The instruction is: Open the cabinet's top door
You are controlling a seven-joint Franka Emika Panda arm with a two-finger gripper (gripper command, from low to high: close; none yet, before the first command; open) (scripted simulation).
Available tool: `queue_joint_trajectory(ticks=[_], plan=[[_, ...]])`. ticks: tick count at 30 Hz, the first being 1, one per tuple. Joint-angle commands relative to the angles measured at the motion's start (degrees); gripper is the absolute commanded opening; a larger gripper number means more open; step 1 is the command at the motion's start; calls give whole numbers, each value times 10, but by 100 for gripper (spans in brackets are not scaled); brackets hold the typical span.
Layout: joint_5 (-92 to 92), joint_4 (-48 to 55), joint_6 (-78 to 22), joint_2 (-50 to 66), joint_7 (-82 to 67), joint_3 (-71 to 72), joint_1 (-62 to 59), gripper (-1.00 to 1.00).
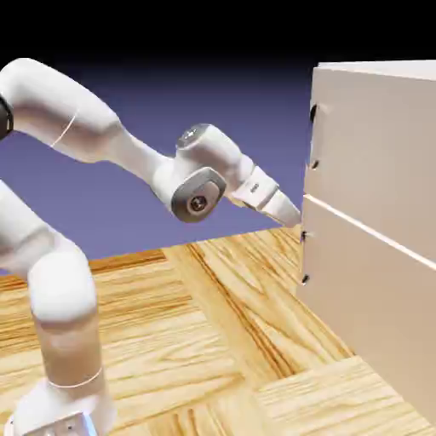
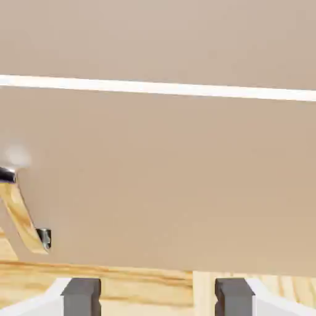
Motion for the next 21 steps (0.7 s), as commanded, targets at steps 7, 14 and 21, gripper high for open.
queue_joint_trajectory(ticks=[7, 14, 21], plan=[[174, 45, -4, -25, -115, 79, -74, 0], [349, 91, -8, -50, -231, 158, -149, 0], [523, 136, -12, -75, -346, 236, -223, 0]])
